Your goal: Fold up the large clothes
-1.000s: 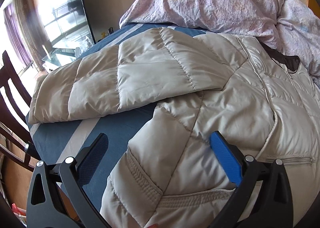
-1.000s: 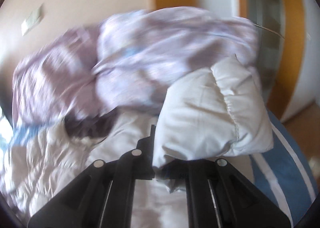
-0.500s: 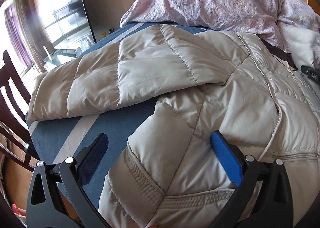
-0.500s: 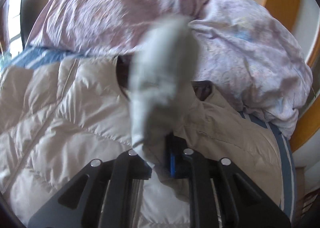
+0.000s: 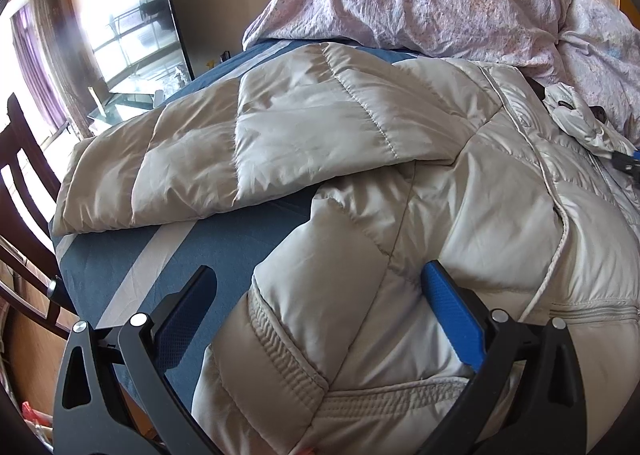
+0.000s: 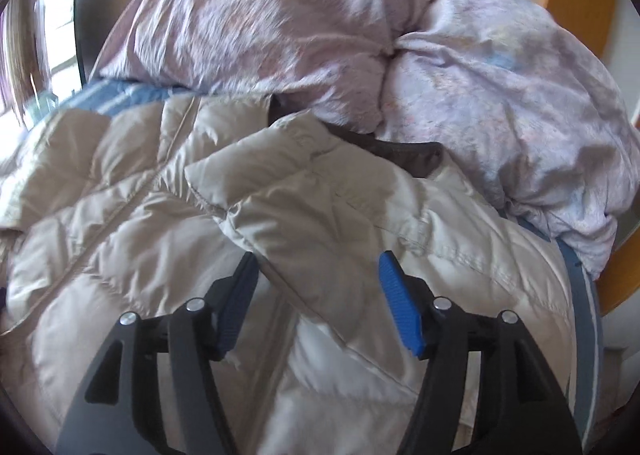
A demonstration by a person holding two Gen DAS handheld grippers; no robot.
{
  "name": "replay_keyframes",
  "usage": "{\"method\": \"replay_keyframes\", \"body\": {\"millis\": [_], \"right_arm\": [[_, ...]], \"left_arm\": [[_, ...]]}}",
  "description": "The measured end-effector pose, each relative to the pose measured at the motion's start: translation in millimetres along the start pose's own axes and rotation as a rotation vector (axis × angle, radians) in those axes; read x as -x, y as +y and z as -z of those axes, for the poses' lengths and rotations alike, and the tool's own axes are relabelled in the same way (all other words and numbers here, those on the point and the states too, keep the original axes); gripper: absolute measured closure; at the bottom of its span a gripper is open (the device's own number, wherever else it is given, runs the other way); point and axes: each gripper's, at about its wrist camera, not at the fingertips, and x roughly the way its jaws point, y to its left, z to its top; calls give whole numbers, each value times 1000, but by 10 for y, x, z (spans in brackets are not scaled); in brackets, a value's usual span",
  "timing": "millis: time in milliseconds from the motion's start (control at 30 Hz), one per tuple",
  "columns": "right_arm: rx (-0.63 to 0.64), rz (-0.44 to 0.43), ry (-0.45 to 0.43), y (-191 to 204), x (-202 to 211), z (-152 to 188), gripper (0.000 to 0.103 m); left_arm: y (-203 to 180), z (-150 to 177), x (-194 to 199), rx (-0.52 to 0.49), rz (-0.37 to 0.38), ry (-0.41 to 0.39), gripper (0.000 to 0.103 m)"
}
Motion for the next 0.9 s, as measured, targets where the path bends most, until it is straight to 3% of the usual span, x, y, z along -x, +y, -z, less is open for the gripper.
{"method": "replay_keyframes", "body": {"millis": [167, 233, 300, 367, 433, 567, 733, 767, 833, 900], "right_arm": [[-195, 67, -58, -580, 210, 54, 41], [-255, 105, -37, -792, 103, 22, 57], [-289, 159, -16, -975, -33, -26, 65], [-315, 188, -8, -1120, -192, -62, 68], [-337, 137, 8, -1184, -359, -102, 68], [-285, 7, 30, -950, -586, -330, 68], [-87, 66, 90, -484, -868, -540, 68], [-60, 57, 95, -421, -876, -531, 69], [-15, -3, 99, -335, -850, -465, 81], [44, -24, 106, -255, -797, -376, 81]], "left_arm": [[-6, 6, 13, 3, -6, 1, 1], [1, -2, 20, 7, -3, 9, 1], [27, 4, 28, 17, 9, 13, 1], [56, 17, 27, 29, 23, 19, 1], [80, 18, 25, 44, 35, 27, 1], [75, 15, 28, 47, 28, 35, 1], [6, -29, 73, 16, 14, 37, 1], [-4, -39, 85, 10, 13, 35, 1], [-10, -57, 101, 9, 16, 34, 1], [-28, -90, 129, 15, 31, 31, 1]]}}
